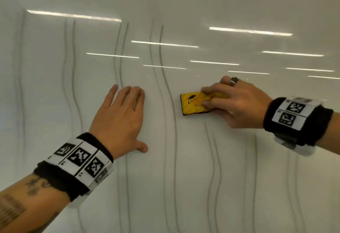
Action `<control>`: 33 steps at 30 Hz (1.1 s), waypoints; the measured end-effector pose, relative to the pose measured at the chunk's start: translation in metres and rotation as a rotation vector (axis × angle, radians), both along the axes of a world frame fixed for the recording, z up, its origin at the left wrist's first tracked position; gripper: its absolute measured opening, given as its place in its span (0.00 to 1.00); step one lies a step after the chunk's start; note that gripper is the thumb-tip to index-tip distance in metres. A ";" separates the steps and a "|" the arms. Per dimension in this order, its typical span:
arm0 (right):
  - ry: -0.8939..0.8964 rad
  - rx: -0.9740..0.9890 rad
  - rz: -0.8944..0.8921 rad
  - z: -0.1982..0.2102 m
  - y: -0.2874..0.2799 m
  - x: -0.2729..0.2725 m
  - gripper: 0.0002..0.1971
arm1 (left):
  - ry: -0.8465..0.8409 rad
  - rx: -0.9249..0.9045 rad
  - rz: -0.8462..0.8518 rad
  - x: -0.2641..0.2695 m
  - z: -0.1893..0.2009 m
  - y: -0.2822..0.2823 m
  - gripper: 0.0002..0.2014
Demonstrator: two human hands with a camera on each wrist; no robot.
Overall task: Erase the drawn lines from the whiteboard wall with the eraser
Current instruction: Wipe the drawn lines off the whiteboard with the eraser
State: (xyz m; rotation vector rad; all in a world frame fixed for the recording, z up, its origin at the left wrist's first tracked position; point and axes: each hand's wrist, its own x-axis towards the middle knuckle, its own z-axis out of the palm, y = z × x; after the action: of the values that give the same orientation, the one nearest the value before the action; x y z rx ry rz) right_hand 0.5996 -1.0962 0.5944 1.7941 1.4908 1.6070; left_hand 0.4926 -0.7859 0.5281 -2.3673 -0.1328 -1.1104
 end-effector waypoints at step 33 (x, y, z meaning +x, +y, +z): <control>0.040 0.280 0.097 -0.022 0.086 -0.018 0.09 | 0.014 -0.100 -0.149 0.005 -0.004 0.013 0.72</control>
State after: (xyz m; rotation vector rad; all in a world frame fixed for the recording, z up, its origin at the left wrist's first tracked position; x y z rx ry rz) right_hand 0.5821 -1.0107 0.5728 1.9346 1.4491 1.9202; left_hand 0.4976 -0.7729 0.5242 -2.5074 -0.0071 -1.1805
